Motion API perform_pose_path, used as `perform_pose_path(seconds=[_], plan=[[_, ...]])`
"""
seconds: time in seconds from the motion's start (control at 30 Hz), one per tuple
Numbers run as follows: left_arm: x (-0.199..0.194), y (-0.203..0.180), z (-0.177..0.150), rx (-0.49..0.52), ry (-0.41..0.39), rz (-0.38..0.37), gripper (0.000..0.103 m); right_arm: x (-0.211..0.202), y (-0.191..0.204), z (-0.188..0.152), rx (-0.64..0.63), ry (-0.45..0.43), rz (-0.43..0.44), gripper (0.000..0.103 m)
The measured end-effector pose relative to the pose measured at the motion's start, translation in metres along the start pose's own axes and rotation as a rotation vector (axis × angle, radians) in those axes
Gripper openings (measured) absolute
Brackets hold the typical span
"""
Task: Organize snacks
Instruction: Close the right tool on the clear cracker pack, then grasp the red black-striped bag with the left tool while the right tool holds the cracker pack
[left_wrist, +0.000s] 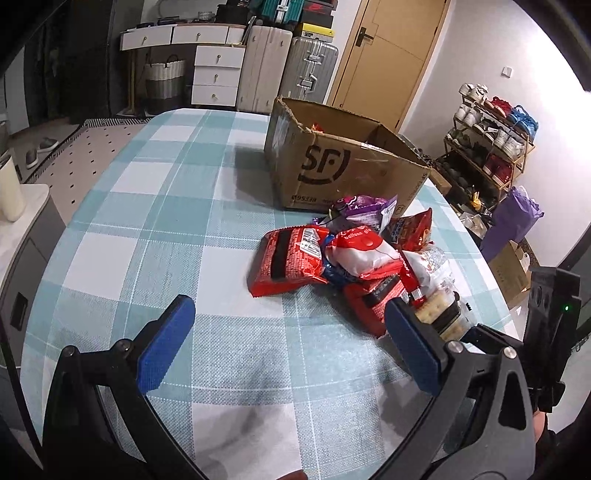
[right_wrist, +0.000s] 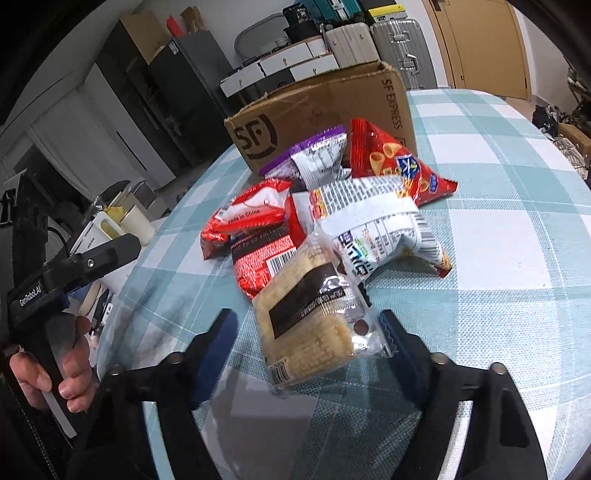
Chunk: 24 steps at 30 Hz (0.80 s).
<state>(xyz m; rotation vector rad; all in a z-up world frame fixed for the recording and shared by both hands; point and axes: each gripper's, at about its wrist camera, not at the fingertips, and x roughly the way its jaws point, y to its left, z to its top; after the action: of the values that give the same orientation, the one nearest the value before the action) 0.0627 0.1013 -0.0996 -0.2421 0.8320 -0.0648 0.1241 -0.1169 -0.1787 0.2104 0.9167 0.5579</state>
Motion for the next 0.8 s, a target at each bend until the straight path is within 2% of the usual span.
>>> perform_pose_path(seconds=[0.03,0.07,0.13,0.2,0.27,0.8], plan=[[0.000,0.001,0.000,-0.001,0.000,-0.001,0.102,0.000,0.000,0.000,-0.002,-0.001,0.002,0.059],[0.001,0.002,0.000,-0.003,0.000,0.002,0.102,0.000,0.001,-0.001,-0.003,0.000,0.010,0.047],[0.000,0.003,-0.002,-0.007,0.002,0.002,0.102,-0.001,0.002,-0.003,-0.008,-0.001,0.037,0.037],[0.000,0.005,-0.002,-0.013,0.005,0.002,0.102,-0.002,0.002,-0.005,-0.011,-0.005,0.068,0.021],[0.002,0.006,-0.003,-0.018,0.013,0.005,0.102,-0.006,0.003,-0.006,-0.015,-0.023,0.083,0.015],[0.014,0.014,0.001,-0.034,0.042,0.013,0.102,-0.040,0.005,-0.008,0.000,-0.107,0.129,0.014]])
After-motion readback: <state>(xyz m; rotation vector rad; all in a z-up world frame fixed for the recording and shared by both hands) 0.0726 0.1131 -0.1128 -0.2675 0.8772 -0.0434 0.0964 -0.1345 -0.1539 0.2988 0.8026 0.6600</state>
